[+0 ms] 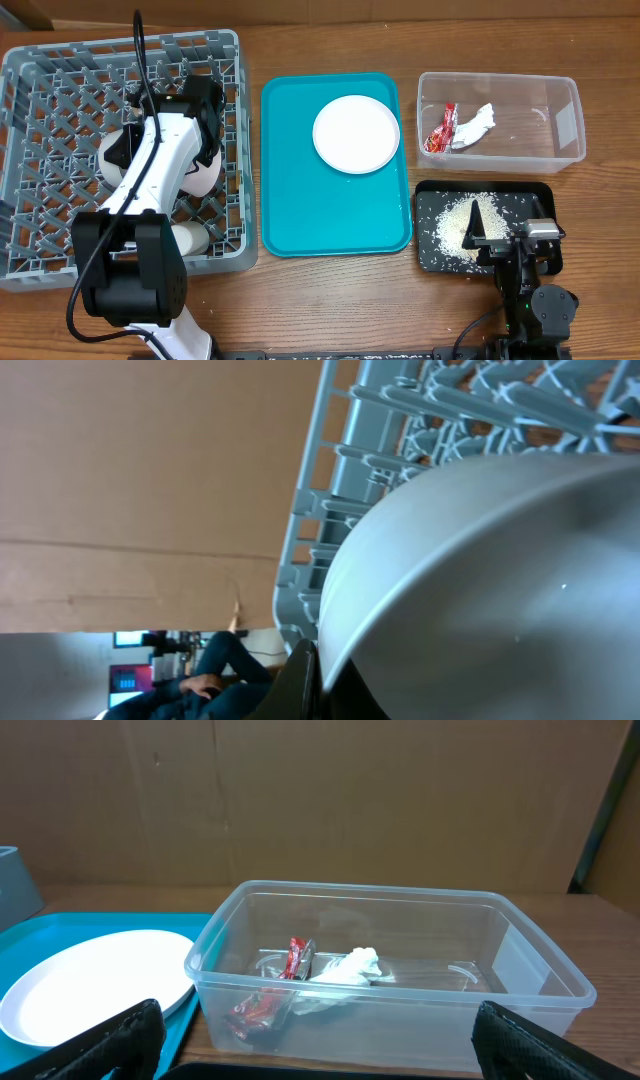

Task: Sort waste into correct bins and load items into the dishwasher
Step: 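Carry the small white bowl into the rack and release it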

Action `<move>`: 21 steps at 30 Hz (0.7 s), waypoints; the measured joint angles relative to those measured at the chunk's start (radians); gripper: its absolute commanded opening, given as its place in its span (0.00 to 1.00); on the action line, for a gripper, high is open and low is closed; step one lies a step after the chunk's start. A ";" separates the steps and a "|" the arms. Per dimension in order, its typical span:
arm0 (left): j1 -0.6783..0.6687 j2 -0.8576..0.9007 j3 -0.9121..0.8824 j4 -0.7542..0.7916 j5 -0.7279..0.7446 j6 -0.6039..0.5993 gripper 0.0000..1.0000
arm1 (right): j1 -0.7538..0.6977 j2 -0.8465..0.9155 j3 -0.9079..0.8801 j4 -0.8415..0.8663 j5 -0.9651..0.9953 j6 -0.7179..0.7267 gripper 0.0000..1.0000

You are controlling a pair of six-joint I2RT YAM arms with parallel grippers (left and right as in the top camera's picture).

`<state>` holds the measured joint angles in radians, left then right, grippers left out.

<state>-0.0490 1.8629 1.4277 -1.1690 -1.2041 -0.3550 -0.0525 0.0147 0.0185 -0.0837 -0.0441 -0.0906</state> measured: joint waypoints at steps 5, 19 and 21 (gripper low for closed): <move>0.000 0.000 -0.002 -0.016 0.065 0.009 0.28 | 0.000 0.000 0.000 0.001 0.000 0.001 1.00; -0.011 0.001 -0.003 -0.103 0.119 0.010 0.34 | 0.000 0.000 0.000 0.001 0.000 0.001 1.00; -0.011 0.001 -0.003 -0.131 0.121 -0.015 0.41 | 0.000 0.000 0.000 0.001 0.000 0.000 1.00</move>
<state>-0.0597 1.8641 1.4250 -1.2999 -1.0828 -0.3702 -0.0525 0.0147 0.0185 -0.0830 -0.0441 -0.0902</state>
